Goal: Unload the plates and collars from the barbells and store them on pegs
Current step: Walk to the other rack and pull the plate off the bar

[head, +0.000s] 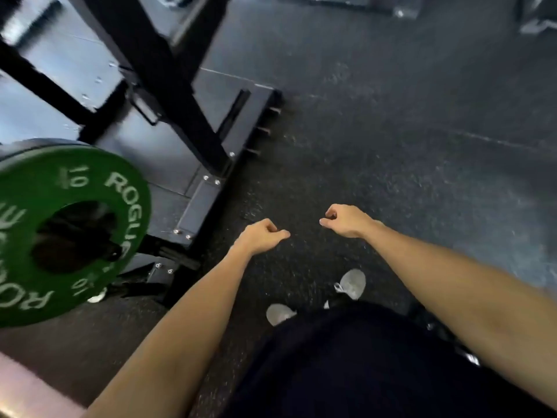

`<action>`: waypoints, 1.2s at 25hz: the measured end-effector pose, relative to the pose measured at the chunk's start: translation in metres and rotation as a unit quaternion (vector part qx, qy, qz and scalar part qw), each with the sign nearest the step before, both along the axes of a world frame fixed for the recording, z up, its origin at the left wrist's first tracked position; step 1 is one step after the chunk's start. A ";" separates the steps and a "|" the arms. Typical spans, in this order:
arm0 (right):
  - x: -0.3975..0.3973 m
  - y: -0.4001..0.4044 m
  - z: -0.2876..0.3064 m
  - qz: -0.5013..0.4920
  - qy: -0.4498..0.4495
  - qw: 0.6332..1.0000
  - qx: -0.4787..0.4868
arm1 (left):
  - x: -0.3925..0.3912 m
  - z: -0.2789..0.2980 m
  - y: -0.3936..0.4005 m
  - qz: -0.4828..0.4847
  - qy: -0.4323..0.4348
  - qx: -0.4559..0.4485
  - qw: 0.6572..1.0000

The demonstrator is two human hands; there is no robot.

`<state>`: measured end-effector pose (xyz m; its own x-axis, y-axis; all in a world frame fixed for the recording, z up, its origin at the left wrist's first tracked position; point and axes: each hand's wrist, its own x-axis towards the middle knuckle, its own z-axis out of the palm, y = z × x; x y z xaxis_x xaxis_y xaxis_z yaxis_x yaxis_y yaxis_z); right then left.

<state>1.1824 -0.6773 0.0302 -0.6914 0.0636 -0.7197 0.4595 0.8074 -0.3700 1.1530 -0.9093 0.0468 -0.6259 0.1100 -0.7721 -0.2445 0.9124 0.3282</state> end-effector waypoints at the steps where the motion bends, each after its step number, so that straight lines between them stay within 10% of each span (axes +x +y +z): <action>1: 0.015 0.016 -0.010 -0.024 -0.016 1.000 -0.011 | 0.005 -0.011 0.016 -0.027 -0.016 0.004 1.000; 11: 0.109 0.176 -0.058 -0.130 -0.115 0.983 -0.056 | 0.025 -0.073 0.168 -0.256 -0.149 -0.078 0.952; 30: -0.205 0.427 -0.059 -0.190 -0.099 0.976 -0.051 | -0.368 -0.072 0.448 -0.267 -0.084 -0.008 0.960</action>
